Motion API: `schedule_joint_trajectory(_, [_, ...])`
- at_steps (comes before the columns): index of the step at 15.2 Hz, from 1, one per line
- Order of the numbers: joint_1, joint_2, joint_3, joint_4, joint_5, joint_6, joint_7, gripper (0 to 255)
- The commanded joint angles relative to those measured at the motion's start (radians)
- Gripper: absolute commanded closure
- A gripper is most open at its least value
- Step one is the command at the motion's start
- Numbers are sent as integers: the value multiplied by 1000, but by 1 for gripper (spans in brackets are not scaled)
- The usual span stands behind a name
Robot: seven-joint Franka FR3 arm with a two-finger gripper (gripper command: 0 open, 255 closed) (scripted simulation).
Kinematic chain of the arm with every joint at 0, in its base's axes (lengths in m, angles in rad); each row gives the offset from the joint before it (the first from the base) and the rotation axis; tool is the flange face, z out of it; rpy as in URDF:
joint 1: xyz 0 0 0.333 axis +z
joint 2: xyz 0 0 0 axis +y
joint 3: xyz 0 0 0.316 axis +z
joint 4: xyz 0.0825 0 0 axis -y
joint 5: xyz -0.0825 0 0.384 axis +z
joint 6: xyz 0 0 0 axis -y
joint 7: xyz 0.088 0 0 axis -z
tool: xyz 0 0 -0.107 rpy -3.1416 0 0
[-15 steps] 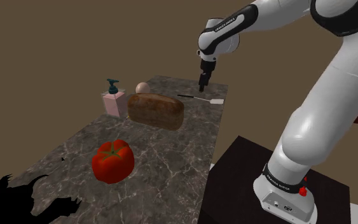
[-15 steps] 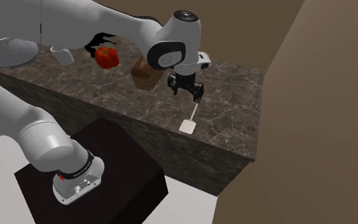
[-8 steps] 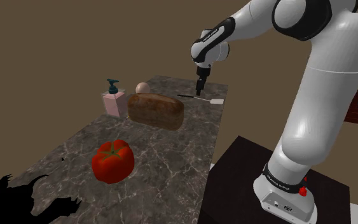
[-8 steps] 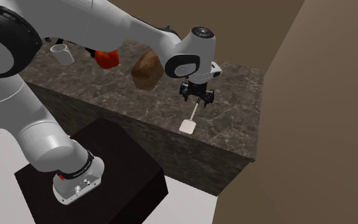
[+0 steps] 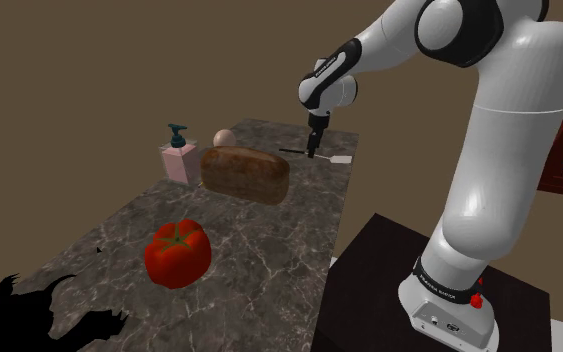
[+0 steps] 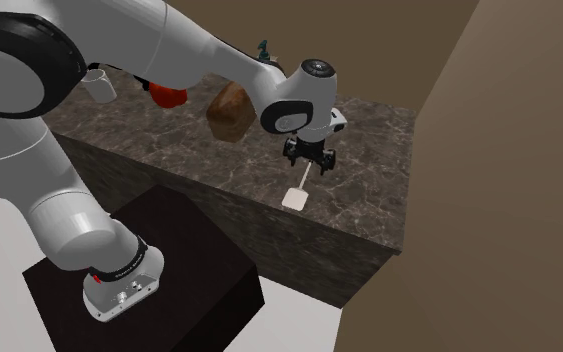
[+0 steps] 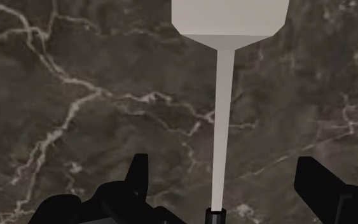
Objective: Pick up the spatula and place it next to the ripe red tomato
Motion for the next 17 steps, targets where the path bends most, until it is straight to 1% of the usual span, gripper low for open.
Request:
schedule_joint_trajectory(1, [0,2,0,0,1,2,0,0])
schedule_joint_trajectory(5, [0,2,0,0,1,2,0,0])
schedule_joint_trajectory(6, [0,2,0,0,1,2,0,255])
schedule_joint_trajectory(15, [0,2,0,0,1,2,0,255])
schedule_joint_trajectory(17, [2,-15,-2,9,-10,-22,8,255])
